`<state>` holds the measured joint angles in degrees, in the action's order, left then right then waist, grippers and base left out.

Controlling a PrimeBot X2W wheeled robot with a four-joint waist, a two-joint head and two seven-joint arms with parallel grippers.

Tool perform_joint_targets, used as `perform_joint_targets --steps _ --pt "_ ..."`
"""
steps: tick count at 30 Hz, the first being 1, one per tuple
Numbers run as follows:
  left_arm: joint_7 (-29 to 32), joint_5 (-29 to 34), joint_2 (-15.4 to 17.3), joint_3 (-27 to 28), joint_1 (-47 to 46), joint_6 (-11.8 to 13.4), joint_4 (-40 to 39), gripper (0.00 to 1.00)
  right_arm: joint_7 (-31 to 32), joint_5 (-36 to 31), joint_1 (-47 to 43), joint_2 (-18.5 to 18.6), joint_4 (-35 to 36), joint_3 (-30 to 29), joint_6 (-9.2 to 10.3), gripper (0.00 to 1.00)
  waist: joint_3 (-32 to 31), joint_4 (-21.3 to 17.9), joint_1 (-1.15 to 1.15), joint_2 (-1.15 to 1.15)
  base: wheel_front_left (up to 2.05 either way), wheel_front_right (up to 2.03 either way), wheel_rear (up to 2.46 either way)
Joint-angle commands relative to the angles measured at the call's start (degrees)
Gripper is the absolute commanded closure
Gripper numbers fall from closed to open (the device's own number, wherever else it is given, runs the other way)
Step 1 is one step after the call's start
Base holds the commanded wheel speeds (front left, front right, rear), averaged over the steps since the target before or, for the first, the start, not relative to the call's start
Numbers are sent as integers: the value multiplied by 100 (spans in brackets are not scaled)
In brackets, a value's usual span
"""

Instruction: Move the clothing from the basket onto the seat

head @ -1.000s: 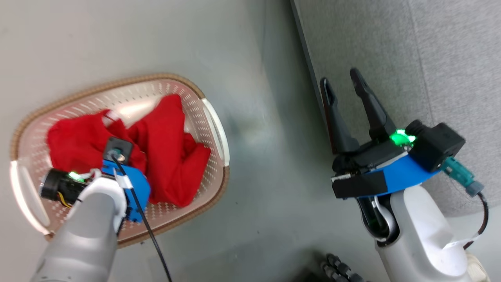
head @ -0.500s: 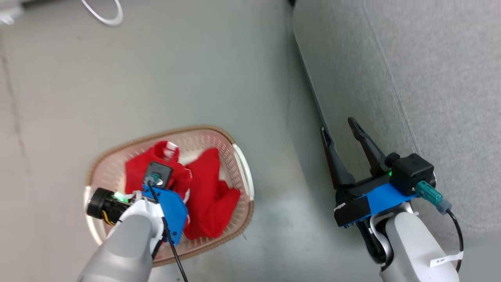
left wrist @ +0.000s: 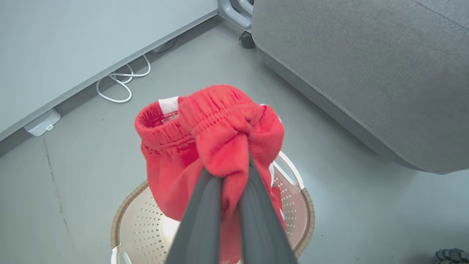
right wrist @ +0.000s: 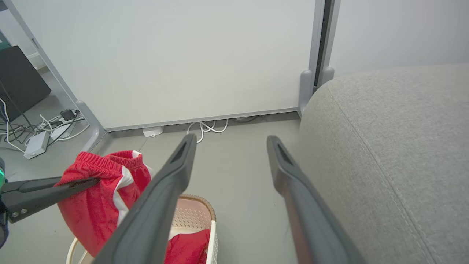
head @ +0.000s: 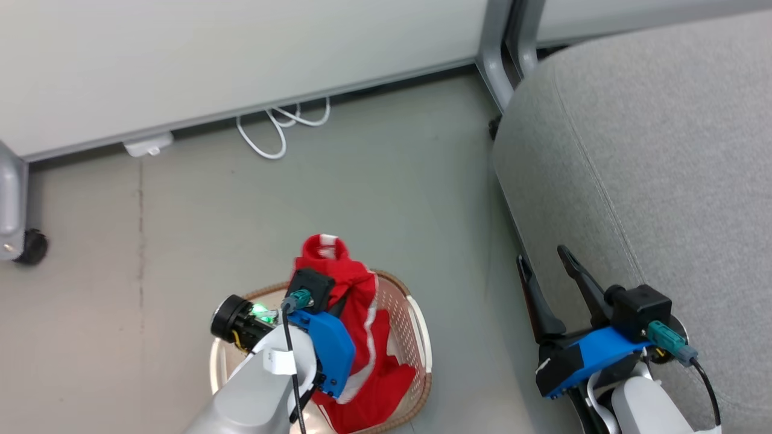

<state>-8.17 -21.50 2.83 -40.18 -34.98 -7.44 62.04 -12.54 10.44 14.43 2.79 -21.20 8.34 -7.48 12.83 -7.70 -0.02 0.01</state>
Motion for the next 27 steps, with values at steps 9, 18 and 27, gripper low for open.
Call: perform_joint_targets --steps 9,18,27 --pt "-66 -850 9 -891 -261 -4 -942 100 233 10 -523 20 199 -178 -3 0 -871 486 2 -1 0 0 0" --pt "-200 -1486 8 -1312 -606 29 -1519 100 388 62 -782 20 344 -130 -3 0 -1184 646 2 -1 0 0 0" --pt "-236 -1942 6 -1770 -1077 221 -1830 100 472 144 -945 20 398 -69 -3 0 -1402 660 2 -1 0 0 0"
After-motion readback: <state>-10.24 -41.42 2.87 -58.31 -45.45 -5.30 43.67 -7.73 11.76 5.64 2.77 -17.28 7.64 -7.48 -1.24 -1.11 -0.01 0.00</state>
